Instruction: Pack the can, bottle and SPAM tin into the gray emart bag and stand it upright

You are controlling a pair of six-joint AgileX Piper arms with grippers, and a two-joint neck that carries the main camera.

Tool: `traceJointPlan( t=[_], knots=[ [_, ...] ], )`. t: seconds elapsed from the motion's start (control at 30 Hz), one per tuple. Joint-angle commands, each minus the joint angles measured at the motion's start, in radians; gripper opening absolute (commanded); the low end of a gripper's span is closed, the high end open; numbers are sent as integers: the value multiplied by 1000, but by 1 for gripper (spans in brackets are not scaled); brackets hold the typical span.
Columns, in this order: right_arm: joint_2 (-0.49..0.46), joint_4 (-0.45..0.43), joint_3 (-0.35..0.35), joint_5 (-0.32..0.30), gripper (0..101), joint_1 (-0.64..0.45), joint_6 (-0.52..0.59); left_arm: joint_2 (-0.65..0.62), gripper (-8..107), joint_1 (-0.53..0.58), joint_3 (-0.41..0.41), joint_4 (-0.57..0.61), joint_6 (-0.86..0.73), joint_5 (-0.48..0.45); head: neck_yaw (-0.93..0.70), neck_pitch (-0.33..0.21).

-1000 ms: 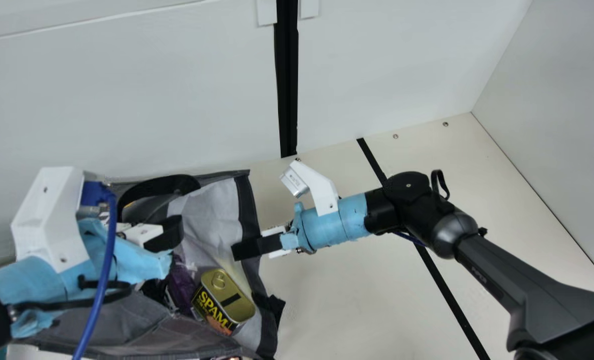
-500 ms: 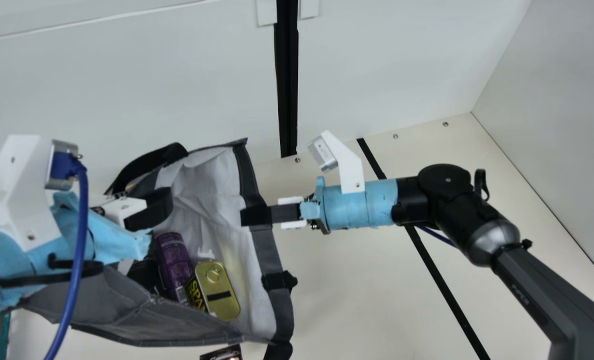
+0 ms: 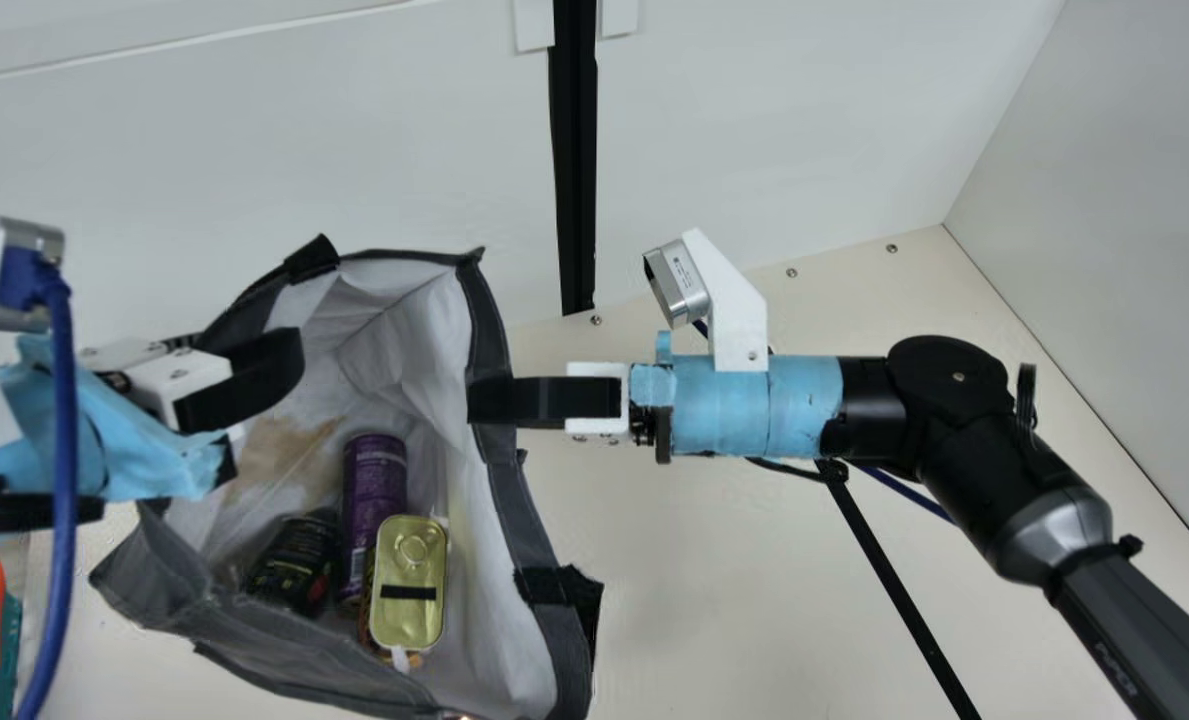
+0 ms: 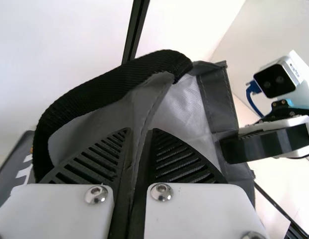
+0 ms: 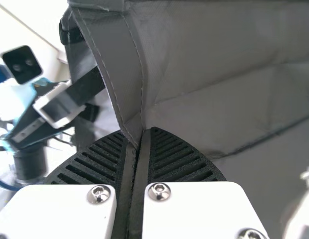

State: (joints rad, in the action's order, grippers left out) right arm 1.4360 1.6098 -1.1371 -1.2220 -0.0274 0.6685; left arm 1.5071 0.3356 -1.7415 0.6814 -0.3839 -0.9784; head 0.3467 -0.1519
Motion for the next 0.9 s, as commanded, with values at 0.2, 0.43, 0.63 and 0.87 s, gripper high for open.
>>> traceJointPlan(
  t=[0.2,0.43,0.63,0.87],
  knots=[
    [-63,104,32,2,0,28,-96,-7,-8,-34,-76,14,-9,-59,2,-23],
    [-134,135,-48,2,0,24,-275,14,-8,-48,-194,18,-8,-128,2,-23],
    [-184,135,-161,2,0,3,-438,53,-8,-48,-317,31,-8,-187,2,-23],
    [-232,135,-252,2,0,-43,-578,98,-8,-28,-444,49,-7,-242,2,-23]
  ],
)
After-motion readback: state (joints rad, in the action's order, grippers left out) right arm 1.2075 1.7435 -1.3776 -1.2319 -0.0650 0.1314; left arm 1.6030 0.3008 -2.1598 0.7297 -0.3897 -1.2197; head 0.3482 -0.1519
